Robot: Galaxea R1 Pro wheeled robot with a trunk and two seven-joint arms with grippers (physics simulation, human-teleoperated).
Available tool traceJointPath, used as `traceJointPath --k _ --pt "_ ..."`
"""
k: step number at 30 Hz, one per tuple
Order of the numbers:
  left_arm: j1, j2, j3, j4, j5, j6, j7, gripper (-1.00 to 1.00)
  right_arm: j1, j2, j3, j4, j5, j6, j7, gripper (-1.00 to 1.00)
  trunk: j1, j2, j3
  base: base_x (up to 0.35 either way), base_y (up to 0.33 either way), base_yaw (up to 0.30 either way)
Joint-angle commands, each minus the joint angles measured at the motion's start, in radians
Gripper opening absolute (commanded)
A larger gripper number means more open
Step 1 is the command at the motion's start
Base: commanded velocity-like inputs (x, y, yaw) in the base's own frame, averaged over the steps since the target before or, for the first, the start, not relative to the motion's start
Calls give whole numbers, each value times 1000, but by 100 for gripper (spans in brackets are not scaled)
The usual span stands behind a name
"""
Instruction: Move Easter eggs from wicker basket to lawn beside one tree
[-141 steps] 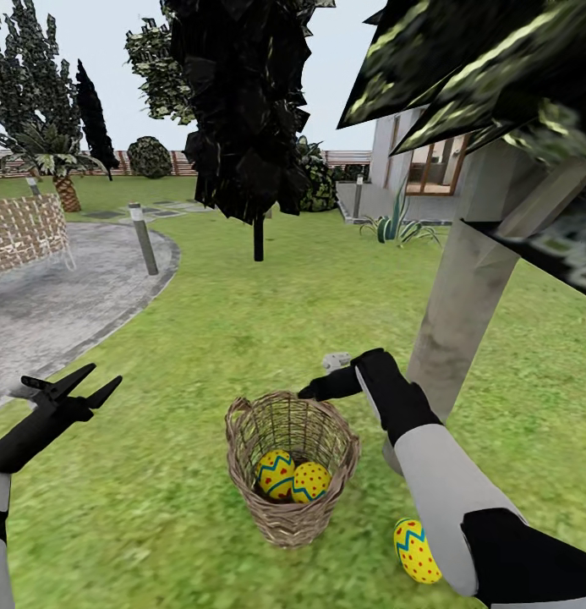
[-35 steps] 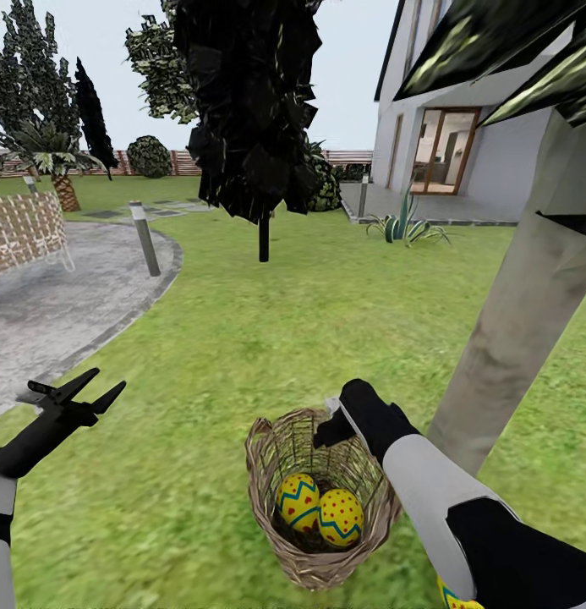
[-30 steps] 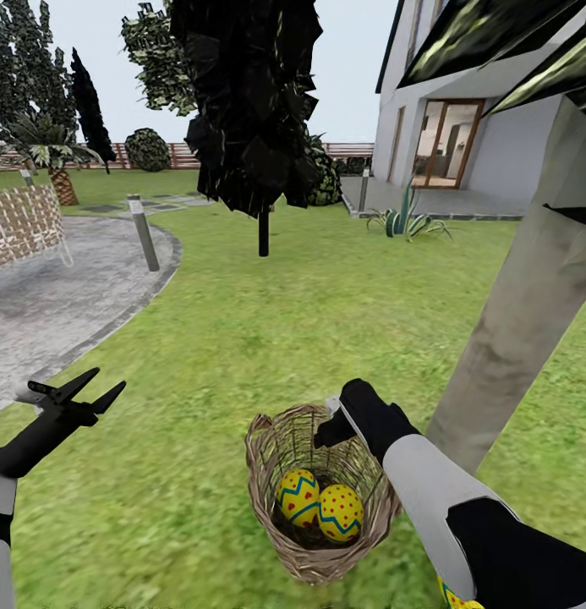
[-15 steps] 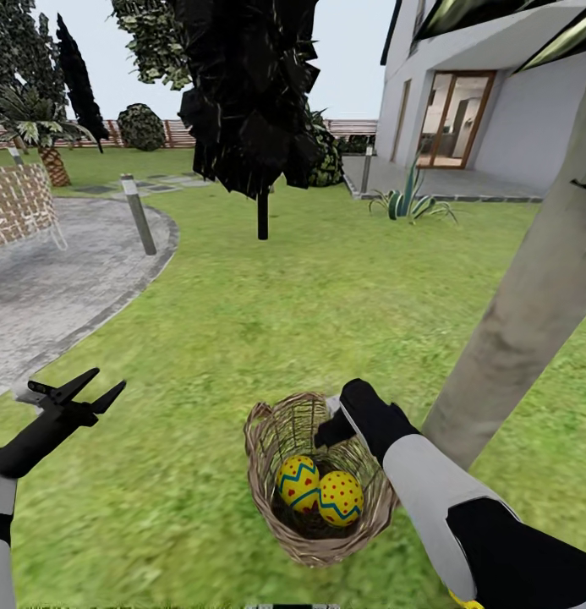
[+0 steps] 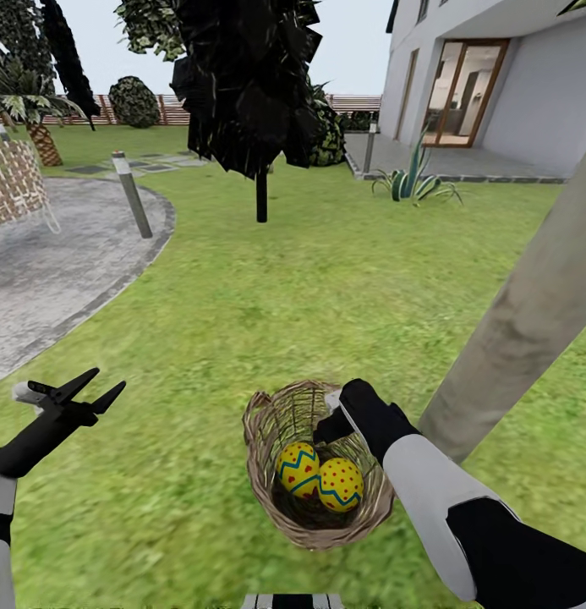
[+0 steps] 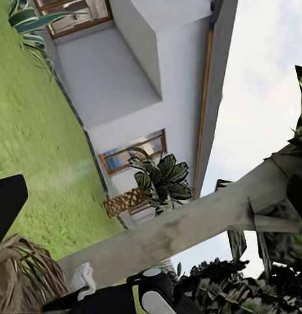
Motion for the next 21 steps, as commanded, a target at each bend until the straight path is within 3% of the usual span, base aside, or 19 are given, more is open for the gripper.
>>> traceJointPath --k 1,10,18,21 --pt "0 0 1 0 -2 11 -5 100 0 0 2 -1 10 2 9 100 0 -1 -5 0 0 0" --pt "-1 0 1 0 -2 11 -5 100 0 0 4 -6 6 -11 10 100 4 -3 -40 0 0 0" --pt "0 0 1 0 -2 11 -5 100 0 0 7 -14 6 -89 19 100 8 -5 -71 0 0 0" --pt "0 1 1 0 -2 11 -5 100 0 0 26 -15 6 -123 20 100 9 -5 -82 0 0 0"
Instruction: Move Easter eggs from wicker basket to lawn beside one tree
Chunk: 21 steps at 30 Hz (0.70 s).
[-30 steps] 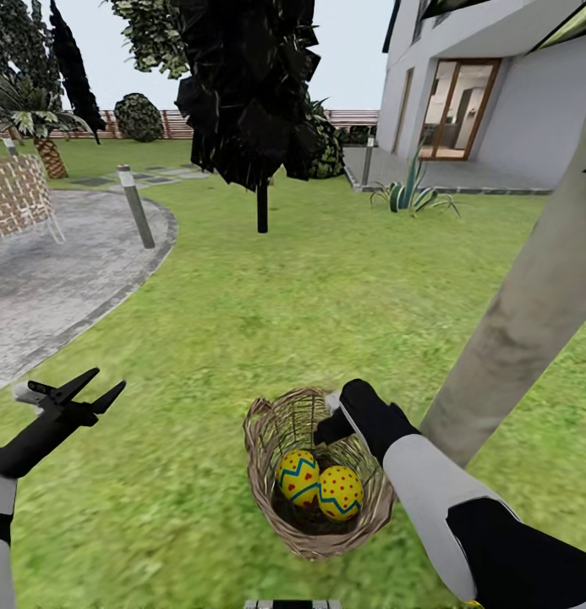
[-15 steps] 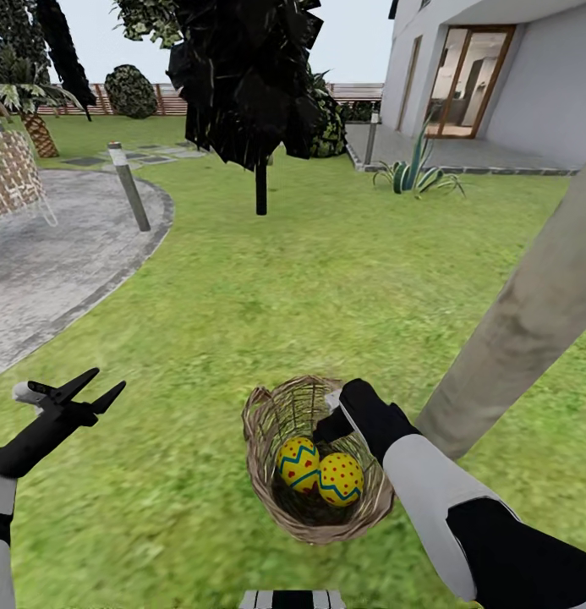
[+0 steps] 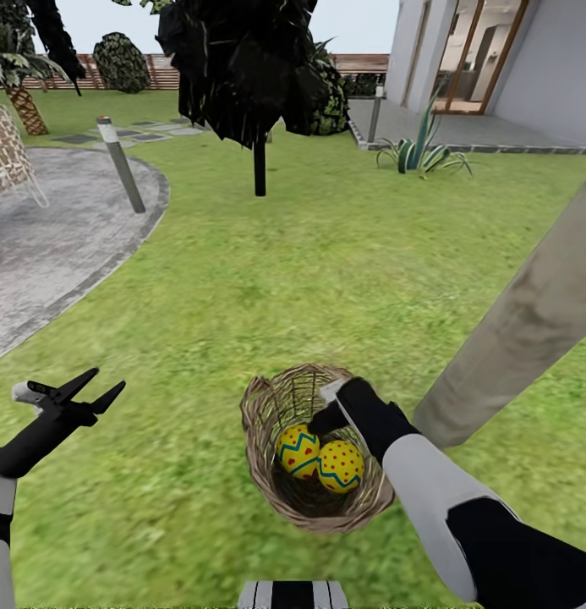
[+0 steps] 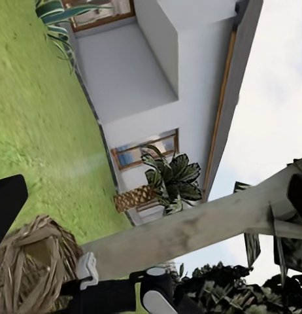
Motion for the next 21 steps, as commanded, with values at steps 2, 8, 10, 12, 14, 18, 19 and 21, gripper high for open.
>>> traceJointPath --k 2,8,10,12,14,18,19,21 --pt "-1 1 1 0 -2 11 -5 100 0 0 23 -1 9 -15 9 100 1 -1 -9 0 0 0" --pt "-1 1 2 0 -2 11 -5 100 0 0 45 -2 7 -31 35 100 3 -2 -32 0 0 0" --pt "-1 1 2 0 -2 11 -5 100 0 0 46 -1 8 -37 62 100 4 -3 -40 0 0 0" --pt "-1 1 2 0 -2 11 -5 100 0 0 47 -1 10 -59 110 100 5 -3 -47 0 0 0" --pt "-1 1 2 0 -1 11 -5 100 0 -1 47 -1 11 -78 135 100 6 -4 -55 0 0 0" --pt "-1 1 2 0 -2 11 -5 100 0 -2 47 -2 12 -87 145 100 8 -5 -70 0 0 0" --pt "-1 1 2 0 -2 11 -5 100 0 -3 47 -3 12 -88 146 100 8 -5 -74 0 0 0" --pt "-1 1 2 0 -2 11 -5 100 0 -3 48 -12 12 -93 146 100 9 -5 -82 0 0 0"
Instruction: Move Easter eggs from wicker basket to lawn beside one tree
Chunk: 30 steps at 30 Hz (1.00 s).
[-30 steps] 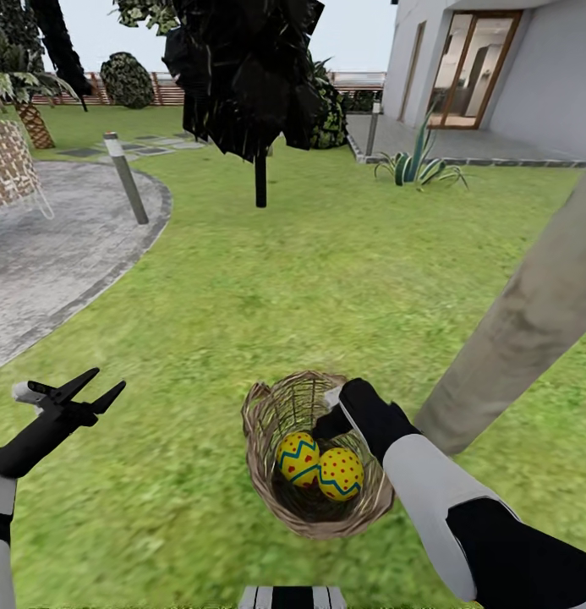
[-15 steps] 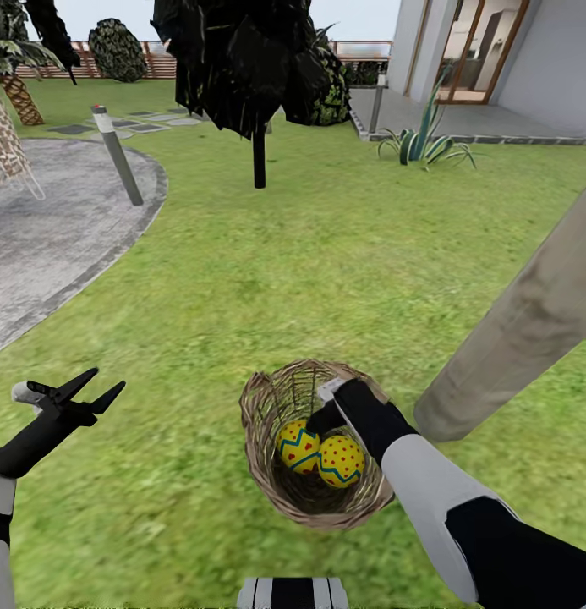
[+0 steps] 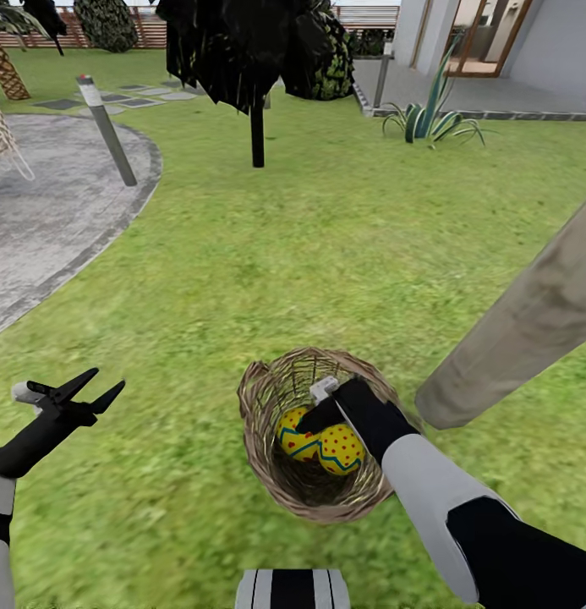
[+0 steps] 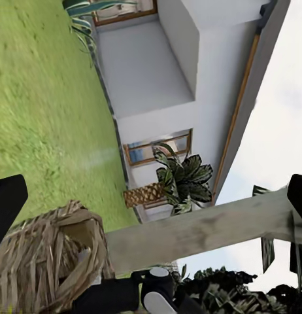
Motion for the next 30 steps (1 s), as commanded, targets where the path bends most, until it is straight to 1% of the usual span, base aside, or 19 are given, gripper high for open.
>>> traceJointPath --k 1,8,12,17,21,23,30 --pt "0 0 1 0 -2 11 -5 100 0 0 1 -4 11 -1 8 100 0 -1 -5 0 0 0" --pt "-1 0 -1 0 -2 11 -5 100 0 0 1 -31 12 -25 0 100 3 -2 -32 0 0 0" --pt "0 0 -1 0 -2 11 -5 100 0 0 2 -70 12 -28 -2 100 5 -3 -47 0 0 0" --pt "-1 0 -1 0 -2 11 -5 100 0 0 2 -77 12 -36 -3 100 7 -4 -67 0 0 0" --pt "-1 0 -1 0 -2 11 -5 100 0 0 1 -76 13 -97 -3 100 9 -5 -82 0 0 0" --pt "-1 0 -1 0 -3 11 -5 100 0 -1 1 -75 13 -108 -3 100 10 -6 -90 0 0 0" --pt "0 0 -1 0 -4 11 -5 100 0 -2 0 -76 14 -115 -4 100 13 -7 -117 0 0 0"
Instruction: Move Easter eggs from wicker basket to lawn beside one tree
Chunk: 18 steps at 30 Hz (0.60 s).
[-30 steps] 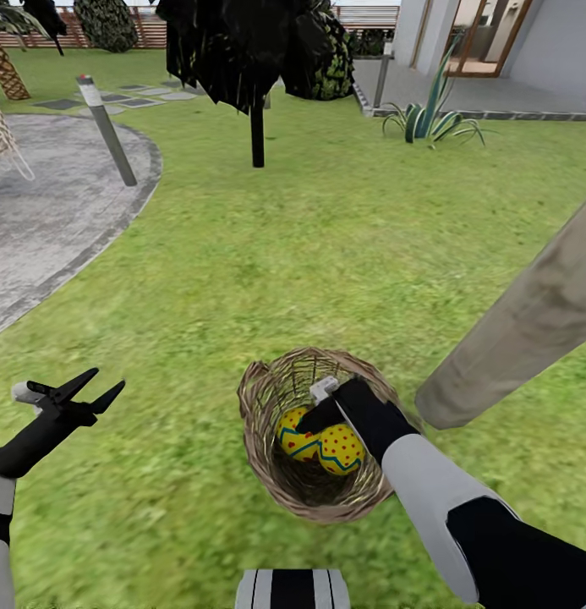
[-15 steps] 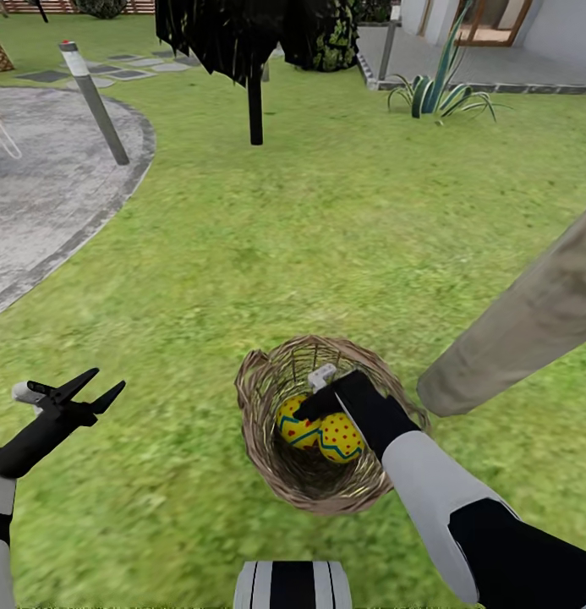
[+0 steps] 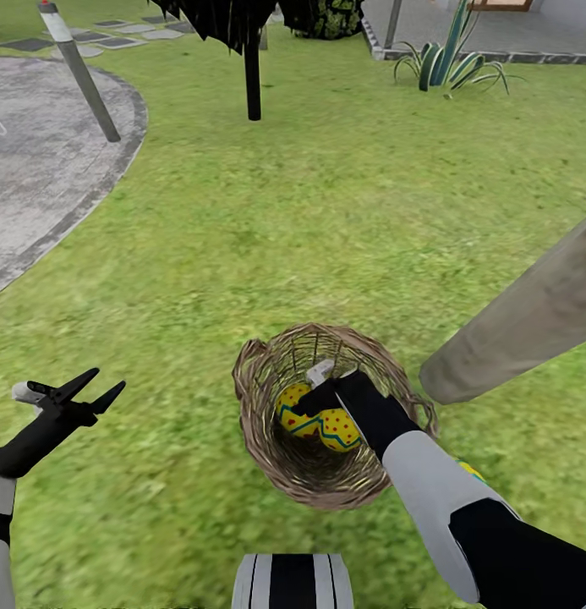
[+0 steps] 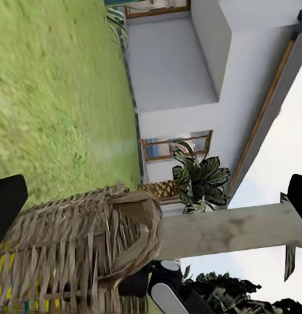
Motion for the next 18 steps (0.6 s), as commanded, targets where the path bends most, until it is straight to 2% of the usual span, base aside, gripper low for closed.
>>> traceJointPath --k 1,9,18 --pt "0 0 1 0 -2 11 -5 100 0 0 0 -2 10 2 7 100 0 -1 -5 0 0 0" --pt "-1 0 1 0 -2 11 -5 100 0 -1 -1 -2 10 -10 -24 100 4 -2 -36 0 0 0" --pt "5 1 6 6 0 6 0 100 6 -12 -4 -8 5 -28 -23 100 7 -4 -66 0 0 0"
